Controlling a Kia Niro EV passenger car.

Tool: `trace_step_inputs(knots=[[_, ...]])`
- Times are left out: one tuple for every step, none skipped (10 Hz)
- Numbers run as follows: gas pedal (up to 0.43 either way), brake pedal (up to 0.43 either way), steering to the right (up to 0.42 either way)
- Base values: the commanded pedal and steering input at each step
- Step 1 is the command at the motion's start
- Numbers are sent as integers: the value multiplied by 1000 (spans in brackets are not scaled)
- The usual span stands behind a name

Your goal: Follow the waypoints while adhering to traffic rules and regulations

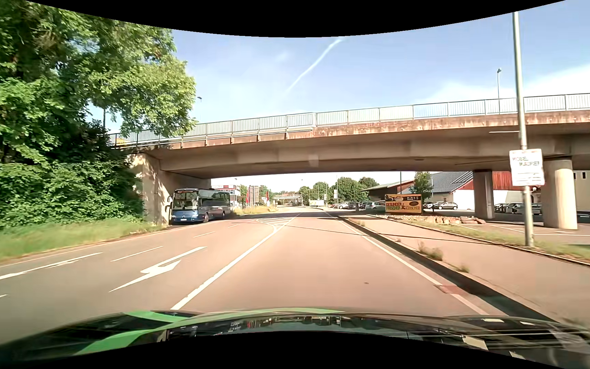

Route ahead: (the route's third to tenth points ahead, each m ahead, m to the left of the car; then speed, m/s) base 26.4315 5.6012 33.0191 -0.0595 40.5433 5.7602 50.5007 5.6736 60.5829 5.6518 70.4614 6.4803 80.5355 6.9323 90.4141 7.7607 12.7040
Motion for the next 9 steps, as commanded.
trace_step_inputs(knots=[[67, 0, -5], [67, 0, -5], [67, 0, -5], [79, 0, -5], [79, 0, -4], [110, 0, -2], [118, 0, 1], [150, 0, 4], [157, 0, 4]])
